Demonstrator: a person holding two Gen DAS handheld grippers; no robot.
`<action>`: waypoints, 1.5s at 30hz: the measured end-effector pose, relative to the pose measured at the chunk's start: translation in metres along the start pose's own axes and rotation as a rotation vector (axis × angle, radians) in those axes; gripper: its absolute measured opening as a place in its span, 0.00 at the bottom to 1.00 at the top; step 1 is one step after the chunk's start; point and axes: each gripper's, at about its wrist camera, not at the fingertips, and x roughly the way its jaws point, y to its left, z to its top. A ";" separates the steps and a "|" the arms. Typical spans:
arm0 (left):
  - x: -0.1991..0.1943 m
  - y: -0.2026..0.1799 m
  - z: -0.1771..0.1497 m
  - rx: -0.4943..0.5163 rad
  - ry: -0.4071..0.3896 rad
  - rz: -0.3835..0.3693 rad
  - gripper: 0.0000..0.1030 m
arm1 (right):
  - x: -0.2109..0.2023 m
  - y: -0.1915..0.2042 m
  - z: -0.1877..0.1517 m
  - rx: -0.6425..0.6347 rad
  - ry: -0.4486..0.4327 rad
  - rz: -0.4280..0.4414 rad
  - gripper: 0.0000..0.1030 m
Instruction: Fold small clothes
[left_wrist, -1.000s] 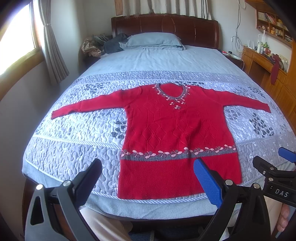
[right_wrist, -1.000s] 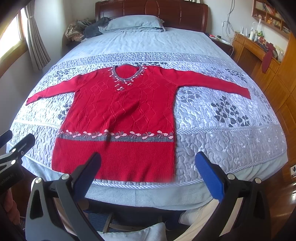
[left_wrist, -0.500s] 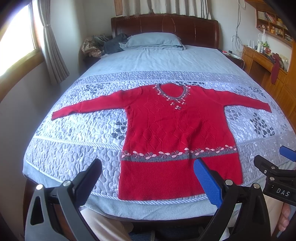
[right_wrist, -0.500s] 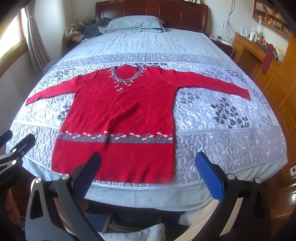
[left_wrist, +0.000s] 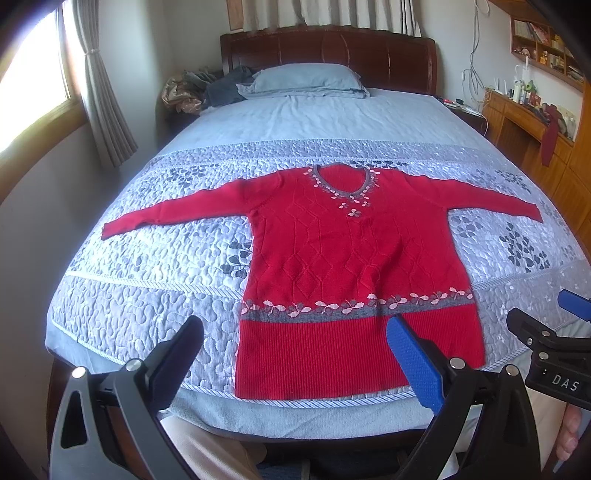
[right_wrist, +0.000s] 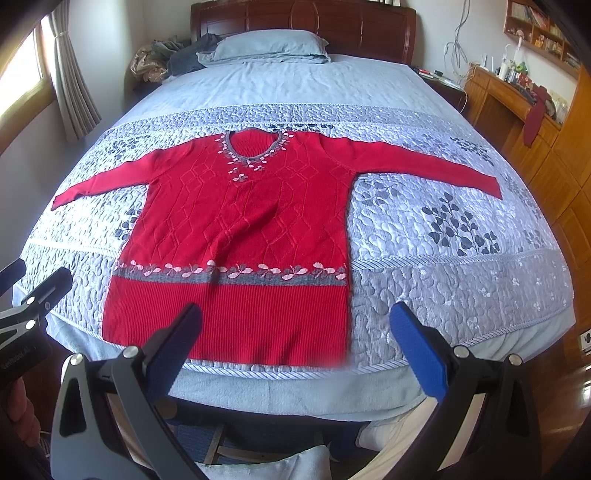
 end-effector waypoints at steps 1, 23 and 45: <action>0.000 0.000 0.000 0.000 0.001 -0.001 0.96 | 0.000 0.000 0.000 0.000 0.000 0.000 0.97; 0.009 -0.001 0.000 -0.001 0.015 -0.001 0.96 | 0.009 0.002 -0.001 -0.002 0.015 0.004 0.97; 0.176 -0.078 0.149 -0.057 0.086 -0.021 0.96 | 0.159 -0.275 0.163 0.267 0.127 -0.186 0.97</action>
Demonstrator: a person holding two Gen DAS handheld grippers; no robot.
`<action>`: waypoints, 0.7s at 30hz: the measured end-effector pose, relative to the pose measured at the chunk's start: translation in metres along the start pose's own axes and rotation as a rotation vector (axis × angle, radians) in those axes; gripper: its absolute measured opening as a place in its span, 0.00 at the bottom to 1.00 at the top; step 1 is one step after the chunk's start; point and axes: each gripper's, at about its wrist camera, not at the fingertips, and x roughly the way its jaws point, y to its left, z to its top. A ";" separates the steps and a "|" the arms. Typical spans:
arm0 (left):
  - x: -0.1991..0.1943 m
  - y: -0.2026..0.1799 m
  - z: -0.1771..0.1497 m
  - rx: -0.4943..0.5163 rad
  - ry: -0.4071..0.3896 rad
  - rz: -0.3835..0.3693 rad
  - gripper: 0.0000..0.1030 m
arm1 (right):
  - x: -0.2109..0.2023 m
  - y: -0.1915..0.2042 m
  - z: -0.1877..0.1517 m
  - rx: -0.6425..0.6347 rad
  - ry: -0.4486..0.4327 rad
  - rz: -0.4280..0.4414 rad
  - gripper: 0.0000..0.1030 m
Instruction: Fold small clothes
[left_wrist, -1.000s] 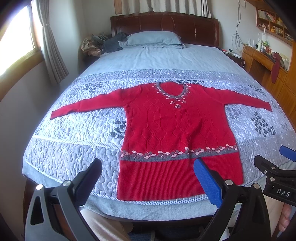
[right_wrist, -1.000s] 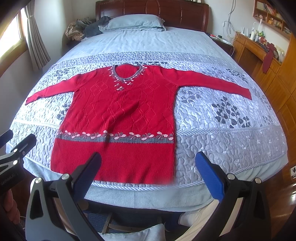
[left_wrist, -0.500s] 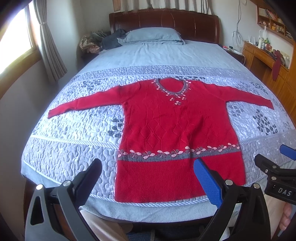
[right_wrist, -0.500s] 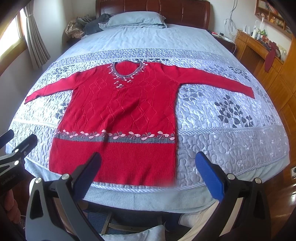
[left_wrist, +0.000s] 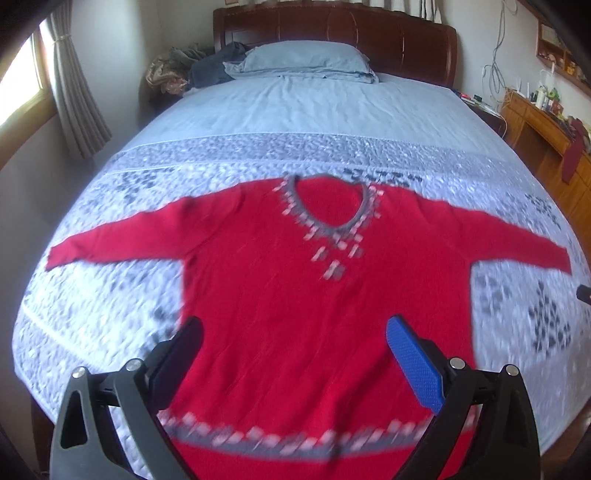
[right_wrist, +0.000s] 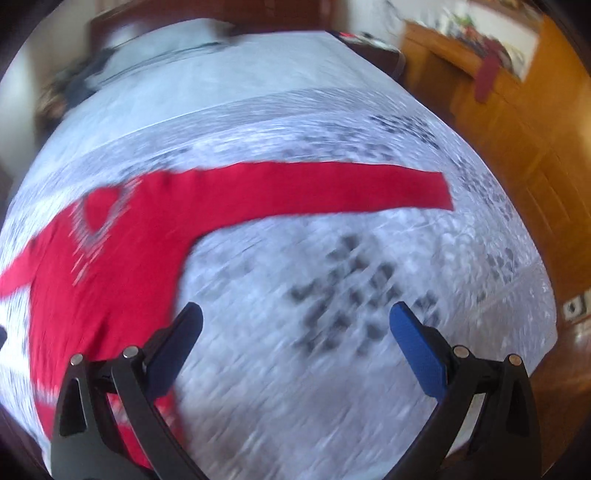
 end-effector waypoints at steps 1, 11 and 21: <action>0.010 -0.008 0.010 0.002 0.002 -0.004 0.96 | 0.015 -0.020 0.014 0.030 0.013 -0.016 0.97; 0.114 -0.121 0.075 0.072 0.041 -0.043 0.96 | 0.162 -0.181 0.102 0.248 0.184 -0.092 0.97; 0.158 -0.140 0.074 0.114 0.068 -0.015 0.96 | 0.201 -0.223 0.115 0.362 0.191 0.014 0.70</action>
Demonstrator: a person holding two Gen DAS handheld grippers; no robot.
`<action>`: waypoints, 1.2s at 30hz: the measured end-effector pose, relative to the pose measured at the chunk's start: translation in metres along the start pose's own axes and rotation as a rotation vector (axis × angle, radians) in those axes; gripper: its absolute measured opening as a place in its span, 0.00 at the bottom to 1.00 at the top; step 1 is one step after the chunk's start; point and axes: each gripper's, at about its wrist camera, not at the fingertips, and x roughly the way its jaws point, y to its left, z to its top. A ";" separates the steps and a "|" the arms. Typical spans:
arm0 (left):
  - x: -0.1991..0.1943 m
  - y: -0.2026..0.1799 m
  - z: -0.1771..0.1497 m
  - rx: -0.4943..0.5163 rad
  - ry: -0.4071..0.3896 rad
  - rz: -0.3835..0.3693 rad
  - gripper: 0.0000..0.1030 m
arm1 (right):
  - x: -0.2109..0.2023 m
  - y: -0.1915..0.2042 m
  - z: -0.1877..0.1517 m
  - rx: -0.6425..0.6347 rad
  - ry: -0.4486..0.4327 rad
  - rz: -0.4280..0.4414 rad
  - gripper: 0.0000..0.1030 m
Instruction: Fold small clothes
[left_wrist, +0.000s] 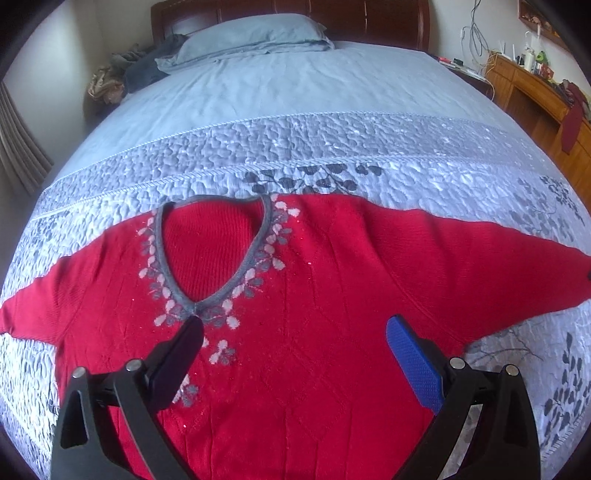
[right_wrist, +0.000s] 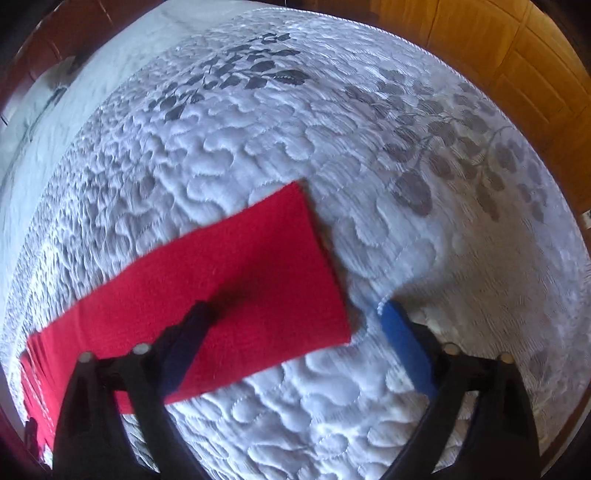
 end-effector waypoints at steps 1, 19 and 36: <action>0.000 0.002 -0.001 0.000 -0.003 0.006 0.96 | -0.003 -0.002 0.001 0.005 -0.008 0.003 0.56; -0.012 0.127 -0.013 -0.110 0.038 0.093 0.96 | -0.086 0.185 -0.072 -0.347 -0.088 0.212 0.05; -0.009 0.208 -0.028 -0.190 0.072 0.032 0.96 | -0.043 0.472 -0.242 -0.685 0.193 0.478 0.18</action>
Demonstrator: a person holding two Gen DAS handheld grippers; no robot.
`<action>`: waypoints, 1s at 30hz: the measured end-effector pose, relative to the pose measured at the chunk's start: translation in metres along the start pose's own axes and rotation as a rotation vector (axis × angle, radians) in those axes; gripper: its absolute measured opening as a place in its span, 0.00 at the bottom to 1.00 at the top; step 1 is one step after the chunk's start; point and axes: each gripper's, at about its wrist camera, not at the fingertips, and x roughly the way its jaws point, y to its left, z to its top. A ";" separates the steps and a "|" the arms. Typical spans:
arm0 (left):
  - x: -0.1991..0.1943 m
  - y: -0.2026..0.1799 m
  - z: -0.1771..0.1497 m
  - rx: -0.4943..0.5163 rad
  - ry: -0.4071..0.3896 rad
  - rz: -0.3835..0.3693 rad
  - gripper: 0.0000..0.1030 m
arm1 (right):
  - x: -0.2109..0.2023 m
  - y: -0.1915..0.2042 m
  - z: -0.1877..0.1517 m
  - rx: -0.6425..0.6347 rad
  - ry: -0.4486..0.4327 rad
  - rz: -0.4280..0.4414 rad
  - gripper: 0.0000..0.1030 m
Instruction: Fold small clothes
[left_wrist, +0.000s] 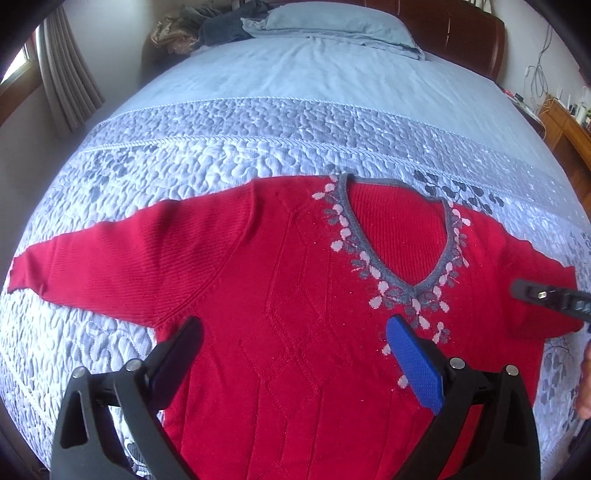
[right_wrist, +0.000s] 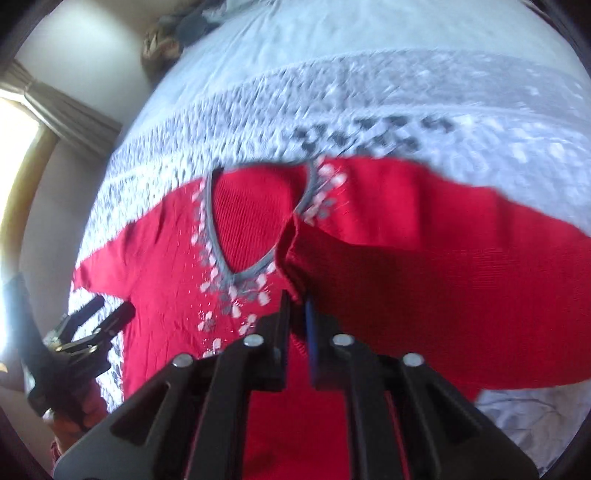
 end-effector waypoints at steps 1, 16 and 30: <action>0.000 -0.003 0.001 0.002 0.006 -0.021 0.96 | 0.000 -0.002 -0.004 0.007 0.006 0.013 0.27; 0.056 -0.140 -0.002 0.086 0.286 -0.469 0.56 | -0.072 -0.115 -0.086 0.075 -0.117 -0.109 0.29; 0.070 -0.142 0.003 -0.031 0.272 -0.476 0.07 | -0.079 -0.132 -0.113 0.094 -0.173 -0.111 0.30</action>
